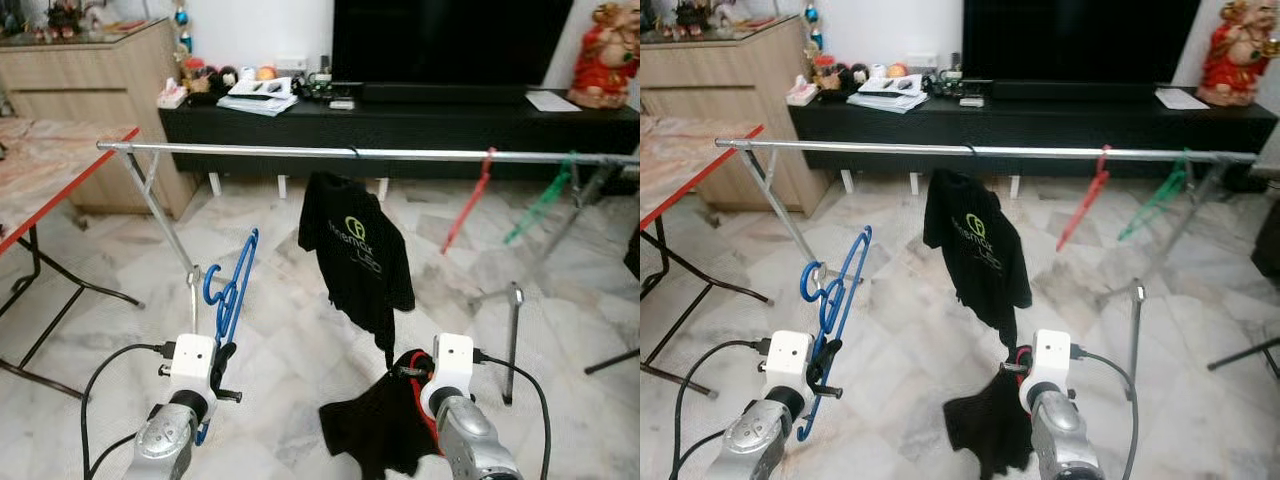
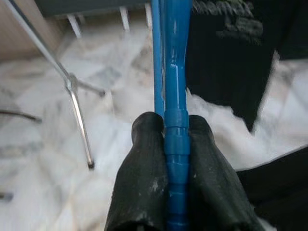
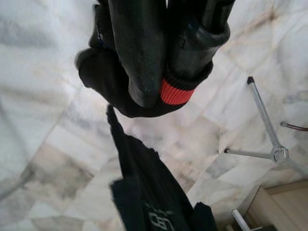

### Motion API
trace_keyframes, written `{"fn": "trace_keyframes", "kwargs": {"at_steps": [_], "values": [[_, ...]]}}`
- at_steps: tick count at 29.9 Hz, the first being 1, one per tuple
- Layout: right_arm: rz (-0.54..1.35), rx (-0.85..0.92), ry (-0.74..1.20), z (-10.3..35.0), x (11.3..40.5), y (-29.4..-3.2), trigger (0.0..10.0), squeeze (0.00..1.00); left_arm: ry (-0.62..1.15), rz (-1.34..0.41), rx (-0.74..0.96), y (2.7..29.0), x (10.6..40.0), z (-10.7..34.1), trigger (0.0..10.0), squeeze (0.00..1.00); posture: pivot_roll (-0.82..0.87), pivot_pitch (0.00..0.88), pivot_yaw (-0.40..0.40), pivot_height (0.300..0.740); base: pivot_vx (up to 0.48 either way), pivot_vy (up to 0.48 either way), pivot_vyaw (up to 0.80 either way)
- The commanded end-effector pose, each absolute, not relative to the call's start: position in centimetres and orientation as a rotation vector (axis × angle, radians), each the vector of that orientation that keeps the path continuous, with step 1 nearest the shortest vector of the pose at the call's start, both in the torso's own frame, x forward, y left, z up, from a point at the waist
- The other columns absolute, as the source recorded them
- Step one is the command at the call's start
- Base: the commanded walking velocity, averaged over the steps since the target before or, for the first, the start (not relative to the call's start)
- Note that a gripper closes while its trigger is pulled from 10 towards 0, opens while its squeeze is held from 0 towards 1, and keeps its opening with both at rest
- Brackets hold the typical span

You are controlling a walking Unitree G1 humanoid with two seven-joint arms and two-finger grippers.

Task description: Hang hanger

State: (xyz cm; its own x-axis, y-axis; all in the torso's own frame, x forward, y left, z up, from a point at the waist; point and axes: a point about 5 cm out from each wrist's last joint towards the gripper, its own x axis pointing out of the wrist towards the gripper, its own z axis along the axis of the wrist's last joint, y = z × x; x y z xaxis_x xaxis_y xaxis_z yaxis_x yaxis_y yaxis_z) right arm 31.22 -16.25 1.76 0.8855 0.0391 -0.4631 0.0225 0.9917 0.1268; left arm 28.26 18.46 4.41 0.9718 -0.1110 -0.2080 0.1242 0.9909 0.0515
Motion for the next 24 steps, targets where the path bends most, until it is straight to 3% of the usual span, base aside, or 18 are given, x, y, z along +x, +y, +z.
{"fn": "trace_keyframes", "kwargs": {"at_steps": [1, 9, 17, 21, 24], "values": [[0.024, 0.118, 0.445, 3.2, 32.5, -16.1, 10.0, 0.0, 0.188, -0.166, 0.065, 18.1, 28.8, 5.3, 10.0, 0.0, 0.01, 0.035, 0.042, 0.74, 0.0, 0.0, 0.0], [0.056, 0.06, 0.376, 5.9, 34.7, -16.5, 10.0, 0.0, 0.177, -0.289, 0.088, 17.2, 29.8, 7.1, 10.0, 0.0, 0.02, 0.032, 0.044, 0.74, 0.0, 0.0, 0.0], [0.073, 0.044, 0.389, 6.0, 35.0, -16.1, 10.0, 0.0, 0.192, -0.317, 0.098, 17.0, 29.7, 7.5, 10.0, 0.0, 0.02, 0.031, 0.048, 0.74, 0.0, 0.0, 0.0], [0.094, -0.086, 0.418, 6.2, 35.3, -16.5, 10.0, 0.0, 0.224, -0.423, 0.153, 17.0, 29.9, 8.3, 10.0, 0.0, 0.03, 0.032, 0.048, 0.74, 0.0, 0.0, 0.0], [0.213, -0.28, 0.422, 7.0, 35.8, -16.3, 10.0, 0.0, 0.332, -0.583, 0.304, 17.3, 29.7, 8.1, 10.0, 0.0, 0.04, 0.028, 0.047, 0.74, 0.0, 0.0, 0.0]]}}
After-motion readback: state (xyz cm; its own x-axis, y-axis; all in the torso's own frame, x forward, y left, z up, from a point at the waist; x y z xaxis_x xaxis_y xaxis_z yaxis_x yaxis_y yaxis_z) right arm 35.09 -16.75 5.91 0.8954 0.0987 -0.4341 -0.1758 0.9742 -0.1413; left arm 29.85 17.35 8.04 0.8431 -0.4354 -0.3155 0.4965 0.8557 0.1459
